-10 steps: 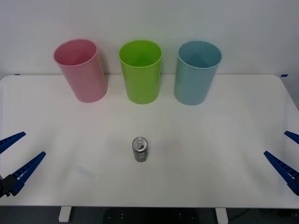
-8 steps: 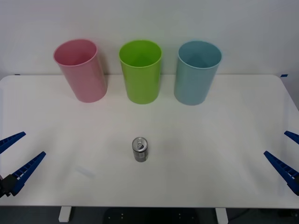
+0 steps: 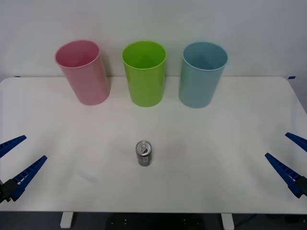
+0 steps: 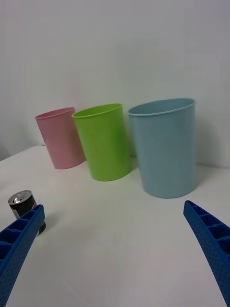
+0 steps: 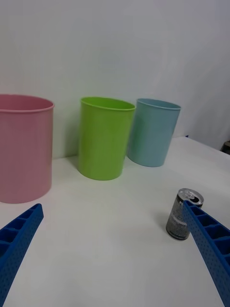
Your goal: Grasp the object on the table and drop it into the matching bin: aluminum can to the light blue bin, PET bottle to the pink bin.
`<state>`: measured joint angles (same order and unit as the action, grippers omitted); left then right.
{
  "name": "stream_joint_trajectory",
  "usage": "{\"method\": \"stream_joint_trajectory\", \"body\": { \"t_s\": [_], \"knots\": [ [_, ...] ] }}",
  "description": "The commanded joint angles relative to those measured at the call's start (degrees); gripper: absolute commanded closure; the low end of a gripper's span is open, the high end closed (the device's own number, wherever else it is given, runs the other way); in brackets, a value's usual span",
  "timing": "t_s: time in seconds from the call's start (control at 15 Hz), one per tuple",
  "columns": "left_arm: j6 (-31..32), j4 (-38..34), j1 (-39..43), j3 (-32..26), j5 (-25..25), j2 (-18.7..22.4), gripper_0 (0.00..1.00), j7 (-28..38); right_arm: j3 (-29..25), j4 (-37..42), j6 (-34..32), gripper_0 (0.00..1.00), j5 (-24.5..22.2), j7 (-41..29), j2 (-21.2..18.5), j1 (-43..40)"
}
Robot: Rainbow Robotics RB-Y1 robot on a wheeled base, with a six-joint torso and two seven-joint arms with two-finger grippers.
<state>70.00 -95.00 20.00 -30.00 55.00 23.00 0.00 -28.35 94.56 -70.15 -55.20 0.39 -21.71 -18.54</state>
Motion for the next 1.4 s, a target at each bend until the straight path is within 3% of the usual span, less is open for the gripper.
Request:
{"method": "stream_joint_trajectory", "body": {
  "t_s": [0.07, 0.47, 0.73, 1.07, 1.4],
  "knots": [
    [0.0, 0.0, 0.0, 0.0, 0.0, 0.0, 0.0, 0.0, 1.2, -0.1, -0.7, 0.0, -2.5, 0.2, -0.4, 0.9],
    [0.0, 0.0, 0.0, 0.0, 0.0, 0.0, 0.0, 0.0, 5.9, -0.1, -1.1, 0.0, -7.5, 1.1, -0.4, 3.2],
    [0.0, 0.0, 0.0, 0.0, 0.0, 0.0, 0.0, 0.0, 8.8, -6.2, -3.1, 0.0, -9.4, 5.9, -0.5, 7.4],
    [0.0, 0.0, 0.0, 0.0, 0.0, 0.0, 0.0, 0.0, 13.7, -15.8, -5.9, 0.0, -9.5, 10.7, -0.5, 13.4],
    [0.0, 0.0, 0.0, 0.0, 0.0, 0.0, 0.0, 0.0, 20.5, -17.8, -2.8, 0.0, -9.4, 11.1, -0.5, 16.2]
  ]
}}
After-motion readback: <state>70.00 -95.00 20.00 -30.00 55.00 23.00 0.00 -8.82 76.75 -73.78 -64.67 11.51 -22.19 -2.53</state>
